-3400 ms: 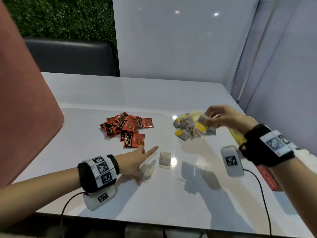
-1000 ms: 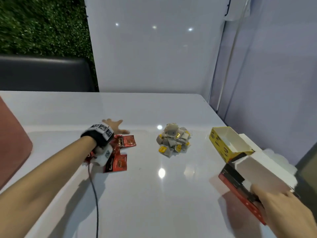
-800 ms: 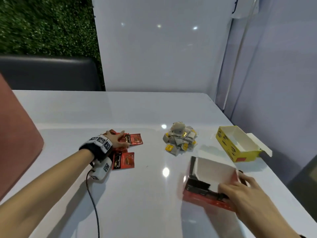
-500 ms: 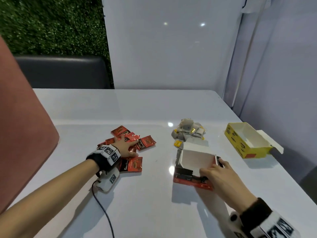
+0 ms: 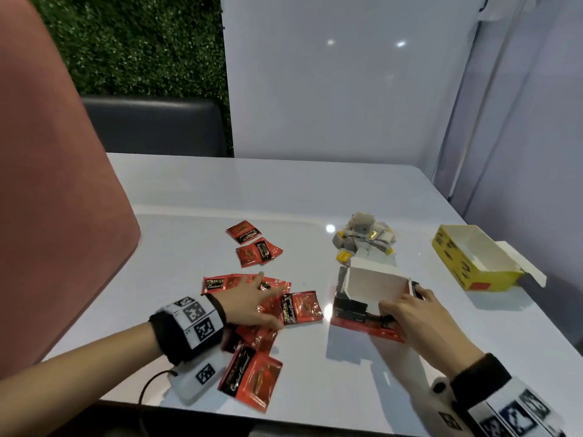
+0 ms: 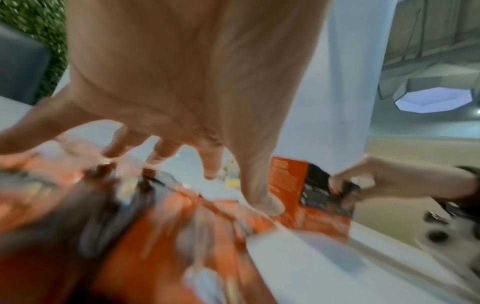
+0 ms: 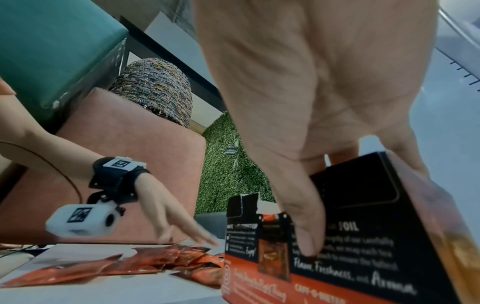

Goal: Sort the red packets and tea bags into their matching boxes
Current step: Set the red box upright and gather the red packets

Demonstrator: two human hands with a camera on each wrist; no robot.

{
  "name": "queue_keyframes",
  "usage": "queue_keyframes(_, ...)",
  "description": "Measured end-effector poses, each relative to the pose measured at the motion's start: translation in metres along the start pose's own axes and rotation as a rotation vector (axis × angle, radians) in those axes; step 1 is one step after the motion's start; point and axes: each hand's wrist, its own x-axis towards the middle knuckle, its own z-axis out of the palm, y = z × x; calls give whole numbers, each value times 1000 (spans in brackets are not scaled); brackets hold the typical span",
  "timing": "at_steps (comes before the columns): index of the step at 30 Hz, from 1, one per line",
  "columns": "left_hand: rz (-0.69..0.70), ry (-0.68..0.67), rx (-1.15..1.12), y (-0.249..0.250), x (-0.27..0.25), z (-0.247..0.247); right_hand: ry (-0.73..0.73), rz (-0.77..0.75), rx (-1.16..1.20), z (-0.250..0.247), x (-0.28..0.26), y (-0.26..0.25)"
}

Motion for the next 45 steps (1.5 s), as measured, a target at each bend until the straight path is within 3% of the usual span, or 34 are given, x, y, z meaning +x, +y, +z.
queue_keyframes(3,-16,112,-42,-9,27,-40,20,-1,14,-6,-4,-2)
queue_keyframes(5,-52,149,-64,-26,54,-71,130,49,-53,-8,-8,-3)
queue_keyframes(7,-153,158,-34,-45,82,-94,294,9,-34,-11,-14,-9)
queue_keyframes(8,-212,133,-6,-53,95,-101,303,-40,23,-12,-18,-17)
queue_keyframes(12,-232,-3,157,-55,117,-103,110,-219,136,-24,-23,-66)
queue_keyframes(15,-178,-50,291,-49,120,-94,-280,-266,267,-12,-2,-102)
queue_keyframes(17,-156,-66,334,-46,114,-88,-411,-189,283,-2,14,-123)
queue_keyframes(23,-105,-95,243,-47,88,-61,-374,-76,178,23,61,-150)
queue_keyframes(28,-19,-93,44,-48,70,-52,-428,26,168,17,83,-145)
queue_keyframes(31,20,-4,-75,-43,47,-57,-462,82,174,13,92,-141)
queue_keyframes(36,88,277,-246,-37,-6,-64,-403,-23,130,7,87,-133)
queue_keyframes(38,91,321,-234,-29,-28,-49,-347,3,187,13,86,-130)
queue_keyframes(45,-51,234,97,-16,-48,9,-222,-31,189,7,78,-116)
